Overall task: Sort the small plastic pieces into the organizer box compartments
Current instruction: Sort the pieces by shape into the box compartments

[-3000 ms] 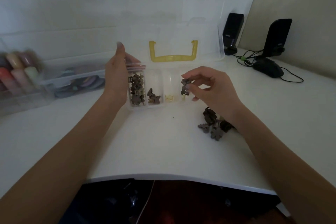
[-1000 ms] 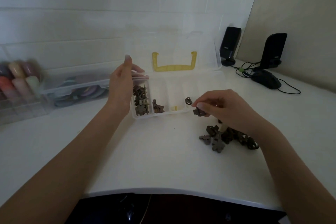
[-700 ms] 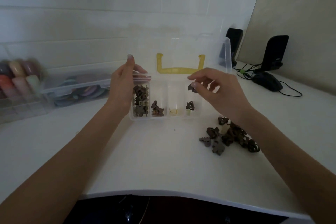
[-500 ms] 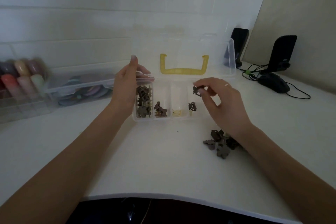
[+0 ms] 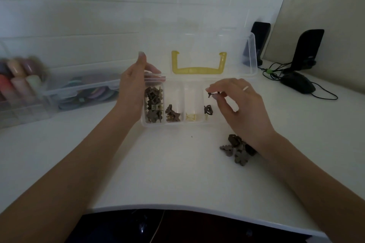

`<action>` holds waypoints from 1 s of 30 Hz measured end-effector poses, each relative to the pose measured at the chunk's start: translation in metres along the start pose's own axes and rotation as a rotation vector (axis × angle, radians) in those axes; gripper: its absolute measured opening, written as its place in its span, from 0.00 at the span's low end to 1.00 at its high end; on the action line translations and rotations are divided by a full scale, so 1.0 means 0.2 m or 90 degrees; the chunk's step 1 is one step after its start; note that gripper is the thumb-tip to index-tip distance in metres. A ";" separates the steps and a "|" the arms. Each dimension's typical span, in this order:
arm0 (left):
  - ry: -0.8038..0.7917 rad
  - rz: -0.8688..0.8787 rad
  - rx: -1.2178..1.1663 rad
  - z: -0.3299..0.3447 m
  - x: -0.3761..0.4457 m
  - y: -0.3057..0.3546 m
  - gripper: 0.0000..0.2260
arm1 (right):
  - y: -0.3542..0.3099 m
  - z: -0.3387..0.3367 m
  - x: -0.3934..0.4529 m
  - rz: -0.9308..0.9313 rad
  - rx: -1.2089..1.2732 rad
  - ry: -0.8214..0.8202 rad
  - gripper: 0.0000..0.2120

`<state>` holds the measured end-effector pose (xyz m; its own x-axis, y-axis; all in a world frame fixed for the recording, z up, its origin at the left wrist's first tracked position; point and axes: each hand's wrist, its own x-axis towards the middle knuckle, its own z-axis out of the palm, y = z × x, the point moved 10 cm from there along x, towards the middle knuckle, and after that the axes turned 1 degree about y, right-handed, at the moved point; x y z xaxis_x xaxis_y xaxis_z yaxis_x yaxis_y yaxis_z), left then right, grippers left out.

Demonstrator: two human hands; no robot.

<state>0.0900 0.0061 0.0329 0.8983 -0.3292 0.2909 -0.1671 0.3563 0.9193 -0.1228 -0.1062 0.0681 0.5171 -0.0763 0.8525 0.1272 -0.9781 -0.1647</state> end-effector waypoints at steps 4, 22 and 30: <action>-0.003 -0.004 0.009 -0.01 -0.01 -0.01 0.22 | -0.09 0.03 0.00 -0.036 0.022 -0.036 0.15; 0.002 -0.005 -0.002 -0.01 0.00 -0.01 0.23 | -0.06 0.07 0.01 0.010 0.029 -0.133 0.08; 0.048 -0.033 0.019 -0.09 0.05 -0.05 0.24 | 0.07 0.10 -0.05 0.131 0.082 -0.380 0.14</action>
<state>0.1073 0.0144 0.0215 0.9341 -0.2788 0.2231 -0.1307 0.3148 0.9401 -0.1098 -0.1157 0.0471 0.9189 -0.1028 0.3809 0.0564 -0.9213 -0.3847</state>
